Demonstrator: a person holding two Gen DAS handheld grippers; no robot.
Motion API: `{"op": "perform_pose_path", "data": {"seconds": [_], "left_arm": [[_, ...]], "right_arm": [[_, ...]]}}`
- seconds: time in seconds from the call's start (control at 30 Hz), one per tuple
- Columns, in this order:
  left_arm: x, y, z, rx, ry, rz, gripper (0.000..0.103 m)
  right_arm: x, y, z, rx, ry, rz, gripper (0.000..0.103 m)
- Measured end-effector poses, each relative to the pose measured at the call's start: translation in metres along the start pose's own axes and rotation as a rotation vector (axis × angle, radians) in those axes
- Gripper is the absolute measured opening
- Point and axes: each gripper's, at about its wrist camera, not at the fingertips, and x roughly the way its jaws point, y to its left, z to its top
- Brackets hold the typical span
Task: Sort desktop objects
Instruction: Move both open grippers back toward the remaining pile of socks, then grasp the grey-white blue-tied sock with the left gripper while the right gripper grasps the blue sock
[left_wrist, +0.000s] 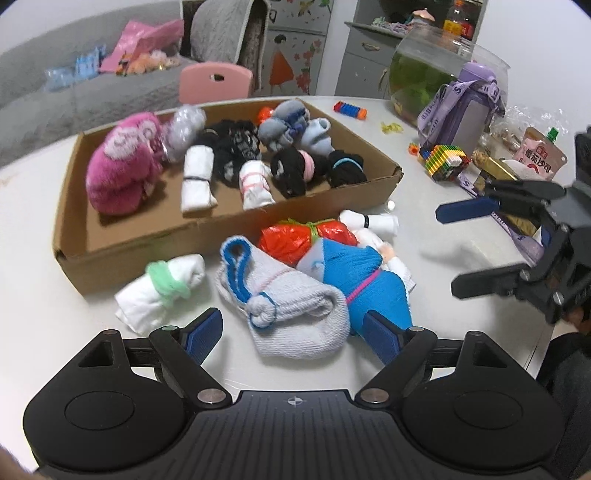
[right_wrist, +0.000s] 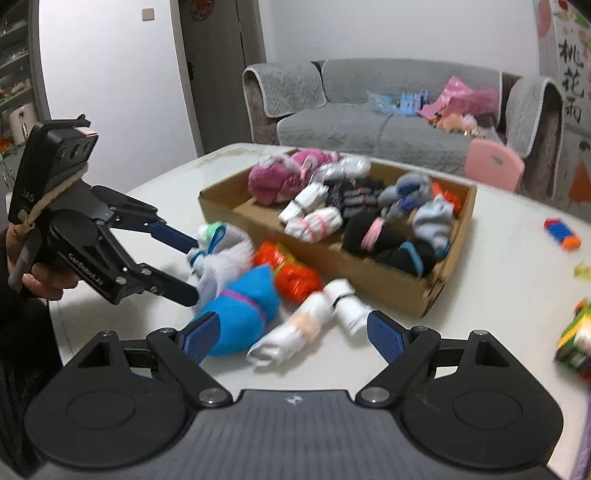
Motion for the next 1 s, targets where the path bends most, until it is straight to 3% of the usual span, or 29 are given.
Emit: {"op": "perform_pose_path", "data": {"seconds": [0.2,0.5,0.6,0.7,0.83,1.0], "left_arm": [[0.004,0.010,0.006,-0.096,-0.004,-0.039,0.087],[0.014,0.018,0.016,-0.180,0.005,-0.003,0.089],[0.018,0.020,0.018,-0.204,0.013,-0.004,0.089],[0.022,0.016,0.017,-0.194,0.023,0.047,0.089],[0.028,0.013,0.014,-0.184,0.036,0.088,0.090],[0.031,0.002,0.012,-0.139,0.037,0.144,0.091]], "right_arm": [[-0.007,0.014,-0.002,-0.039,-0.066,0.052,0.085],[0.016,0.044,0.005,-0.115,-0.034,0.064,0.088],[0.032,0.059,0.008,-0.174,0.002,0.041,0.089],[0.045,0.068,0.008,-0.212,0.026,-0.011,0.092],[0.054,0.066,0.004,-0.188,0.032,-0.067,0.098],[0.056,0.053,-0.002,-0.110,0.027,-0.094,0.093]]}}
